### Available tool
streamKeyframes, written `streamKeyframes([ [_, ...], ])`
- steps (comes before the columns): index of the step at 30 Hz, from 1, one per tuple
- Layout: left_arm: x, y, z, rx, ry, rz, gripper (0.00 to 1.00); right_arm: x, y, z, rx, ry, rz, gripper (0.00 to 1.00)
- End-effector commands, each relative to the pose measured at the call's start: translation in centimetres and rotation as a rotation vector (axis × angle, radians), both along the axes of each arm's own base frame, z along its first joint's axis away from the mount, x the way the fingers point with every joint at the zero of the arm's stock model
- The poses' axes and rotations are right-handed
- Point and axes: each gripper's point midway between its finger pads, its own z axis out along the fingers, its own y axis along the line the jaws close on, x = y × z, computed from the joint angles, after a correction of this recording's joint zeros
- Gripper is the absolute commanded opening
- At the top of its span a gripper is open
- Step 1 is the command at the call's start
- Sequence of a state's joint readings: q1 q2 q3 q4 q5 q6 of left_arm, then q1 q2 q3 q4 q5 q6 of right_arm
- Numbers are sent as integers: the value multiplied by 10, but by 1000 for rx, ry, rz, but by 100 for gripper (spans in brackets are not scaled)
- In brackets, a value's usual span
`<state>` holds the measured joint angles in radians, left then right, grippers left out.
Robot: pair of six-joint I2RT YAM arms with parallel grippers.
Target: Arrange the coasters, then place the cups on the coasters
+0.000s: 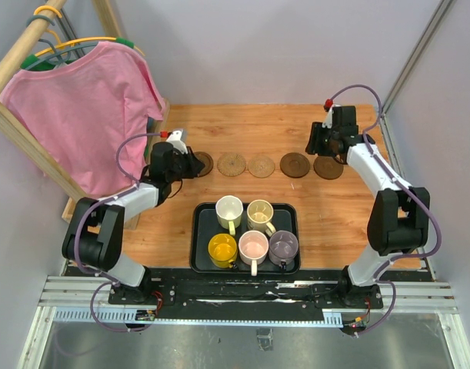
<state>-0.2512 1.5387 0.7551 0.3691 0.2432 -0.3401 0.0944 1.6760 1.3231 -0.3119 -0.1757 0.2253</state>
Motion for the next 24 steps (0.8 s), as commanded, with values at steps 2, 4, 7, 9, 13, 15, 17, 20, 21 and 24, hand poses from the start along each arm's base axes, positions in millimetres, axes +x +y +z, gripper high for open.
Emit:
streamKeyframes([
  [2,-7,3,25,-2,-84,9,21,-15,18,14,-1,-35,40,52],
  [4,-11,5,28,-5,-90,13,35,-20,21,18,10,-47,48,59],
  [7,-18,5,33,-12,-94,9,55,-30,27,22,31,-58,72,62],
  [9,-22,5,35,-17,-95,4,68,-36,30,23,51,-62,83,63],
  [13,-33,7,38,-24,-99,3,81,-50,40,28,110,-80,119,73],
  [15,-41,9,40,-29,-104,3,82,-57,40,31,121,-97,122,73],
  [17,-48,10,43,-37,-114,8,82,-63,36,37,115,-122,101,73],
  [20,-60,16,51,-49,-142,32,82,-73,18,39,71,-143,14,85],
  [21,-64,19,51,-51,-146,43,83,-76,11,40,51,-152,-19,95],
  [24,-73,28,54,-43,-158,82,83,-88,-7,38,-1,-168,-89,99],
])
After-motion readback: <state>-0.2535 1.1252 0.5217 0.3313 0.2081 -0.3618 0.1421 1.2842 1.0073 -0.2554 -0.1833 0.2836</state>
